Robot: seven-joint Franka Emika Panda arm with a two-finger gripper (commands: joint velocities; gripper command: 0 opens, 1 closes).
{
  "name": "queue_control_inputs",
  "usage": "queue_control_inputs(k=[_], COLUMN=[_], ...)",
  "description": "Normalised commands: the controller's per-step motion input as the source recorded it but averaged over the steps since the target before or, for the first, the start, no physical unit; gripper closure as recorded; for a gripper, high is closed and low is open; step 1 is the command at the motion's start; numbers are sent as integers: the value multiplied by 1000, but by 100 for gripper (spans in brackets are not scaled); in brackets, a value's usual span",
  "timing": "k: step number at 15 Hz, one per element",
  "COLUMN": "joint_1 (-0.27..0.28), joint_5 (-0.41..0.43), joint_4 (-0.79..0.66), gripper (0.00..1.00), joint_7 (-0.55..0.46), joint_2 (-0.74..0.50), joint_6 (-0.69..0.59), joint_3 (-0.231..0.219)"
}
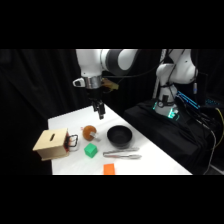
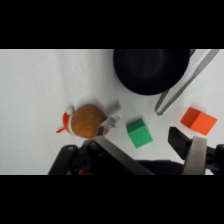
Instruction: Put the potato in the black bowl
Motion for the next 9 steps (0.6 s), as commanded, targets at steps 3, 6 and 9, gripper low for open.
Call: queue_control_inputs(k=[3,6,9], joint_1=[-78,-47,-37], joint_5=[48,43,60], joint_4=[349,219,188], gripper=[0,0,0], joint_7=[131,161,147], joint_2=[308,330,369], joint_6=[107,276,308], joint_3=[-56,-42,-38])
